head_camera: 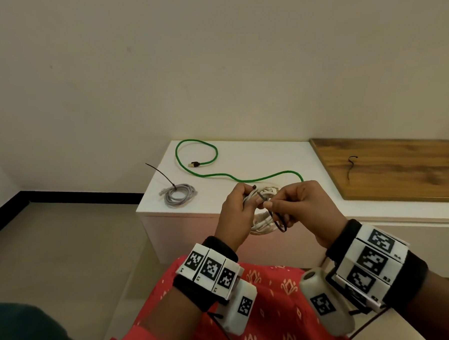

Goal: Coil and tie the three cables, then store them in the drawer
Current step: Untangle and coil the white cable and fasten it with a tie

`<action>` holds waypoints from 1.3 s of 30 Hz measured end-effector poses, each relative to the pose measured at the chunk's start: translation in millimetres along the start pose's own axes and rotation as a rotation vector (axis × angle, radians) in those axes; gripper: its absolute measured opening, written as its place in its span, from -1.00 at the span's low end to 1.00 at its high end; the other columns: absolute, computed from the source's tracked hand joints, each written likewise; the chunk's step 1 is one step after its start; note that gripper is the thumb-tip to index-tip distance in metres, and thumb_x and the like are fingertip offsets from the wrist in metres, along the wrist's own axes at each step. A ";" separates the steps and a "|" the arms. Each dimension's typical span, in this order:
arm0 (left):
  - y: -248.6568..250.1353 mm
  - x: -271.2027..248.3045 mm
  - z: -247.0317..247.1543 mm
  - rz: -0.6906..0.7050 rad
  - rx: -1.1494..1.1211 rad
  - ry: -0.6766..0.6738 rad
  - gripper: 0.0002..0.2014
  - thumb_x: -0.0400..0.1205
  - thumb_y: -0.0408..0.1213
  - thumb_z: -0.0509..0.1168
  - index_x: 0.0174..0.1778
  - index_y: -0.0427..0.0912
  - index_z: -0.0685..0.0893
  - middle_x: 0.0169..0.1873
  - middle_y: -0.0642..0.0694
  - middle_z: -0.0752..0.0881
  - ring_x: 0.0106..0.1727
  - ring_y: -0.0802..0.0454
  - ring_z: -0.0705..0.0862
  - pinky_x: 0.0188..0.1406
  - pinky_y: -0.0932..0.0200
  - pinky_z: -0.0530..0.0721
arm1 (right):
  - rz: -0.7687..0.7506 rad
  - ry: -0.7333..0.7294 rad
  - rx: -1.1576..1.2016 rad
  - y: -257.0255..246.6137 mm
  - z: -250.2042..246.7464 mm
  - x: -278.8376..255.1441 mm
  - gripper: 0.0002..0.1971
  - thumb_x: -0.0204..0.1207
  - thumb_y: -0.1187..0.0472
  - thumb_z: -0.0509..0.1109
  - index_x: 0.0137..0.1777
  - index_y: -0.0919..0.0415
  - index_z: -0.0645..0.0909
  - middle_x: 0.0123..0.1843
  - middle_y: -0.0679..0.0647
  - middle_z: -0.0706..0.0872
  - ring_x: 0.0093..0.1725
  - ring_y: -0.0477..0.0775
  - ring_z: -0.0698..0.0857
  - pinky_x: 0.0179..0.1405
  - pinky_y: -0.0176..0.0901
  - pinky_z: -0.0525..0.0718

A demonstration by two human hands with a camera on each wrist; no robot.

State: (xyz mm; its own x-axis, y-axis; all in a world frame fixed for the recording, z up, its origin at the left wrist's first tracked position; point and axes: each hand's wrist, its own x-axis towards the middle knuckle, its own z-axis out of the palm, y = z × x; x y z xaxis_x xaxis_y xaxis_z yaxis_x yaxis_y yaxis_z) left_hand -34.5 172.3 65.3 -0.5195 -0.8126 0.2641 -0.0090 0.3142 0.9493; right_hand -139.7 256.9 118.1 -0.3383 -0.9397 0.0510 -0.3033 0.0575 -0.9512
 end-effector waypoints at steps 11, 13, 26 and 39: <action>3.8 -4.1 4.3 0.007 0.006 -0.041 -0.95 0.62 -0.40 0.20 -0.14 -0.28 0.51 -0.34 0.02 0.62 -0.24 0.05 0.57 -0.17 0.11 0.52 | 0.012 0.059 -0.068 -1.9 -2.4 2.1 -0.72 0.39 0.31 0.49 -0.54 0.18 0.62 -0.74 -0.07 0.58 -0.70 -0.23 0.45 -0.64 -0.41 0.47; 4.7 -4.7 4.8 0.010 0.010 -0.047 -0.94 0.63 -0.39 0.20 -0.12 -0.32 0.52 -0.34 0.02 0.62 -0.23 0.05 0.57 -0.16 0.12 0.52 | 0.013 0.062 -0.072 -1.2 -2.7 2.6 -0.72 0.39 0.32 0.48 -0.54 0.18 0.62 -0.75 -0.07 0.58 -0.70 -0.23 0.46 -0.63 -0.40 0.48; 9.1 -14.5 6.3 0.188 0.334 -0.109 -0.86 0.57 -0.21 0.04 -0.09 -0.14 0.47 -0.26 -0.09 0.70 -0.24 0.07 0.64 -0.28 0.19 0.53 | -0.022 0.147 -0.035 0.6 -4.6 5.0 -0.82 0.35 0.38 0.51 -0.35 0.26 0.54 -0.55 0.07 0.66 -0.67 -0.22 0.58 -0.65 -0.44 0.52; 11.8 -17.8 5.2 0.309 0.498 -0.183 -0.84 0.61 -0.29 0.11 0.00 -0.24 0.52 -0.17 -0.19 0.69 -0.19 -0.02 0.55 -0.25 0.16 0.47 | 0.012 -0.018 -0.036 5.7 -17.0 13.9 -0.88 0.45 0.38 0.41 -0.29 0.23 0.61 -0.61 -0.06 0.42 -0.65 -0.26 0.40 -0.47 -0.45 0.44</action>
State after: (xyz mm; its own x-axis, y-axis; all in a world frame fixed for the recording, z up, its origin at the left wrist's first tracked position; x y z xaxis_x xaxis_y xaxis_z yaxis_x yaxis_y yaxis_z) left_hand -29.7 193.0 70.9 -0.7000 -0.5635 0.4388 -0.2095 0.7494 0.6281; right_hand -161.2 250.0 118.6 -0.3262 -0.9447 0.0336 -0.3309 0.0808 -0.9402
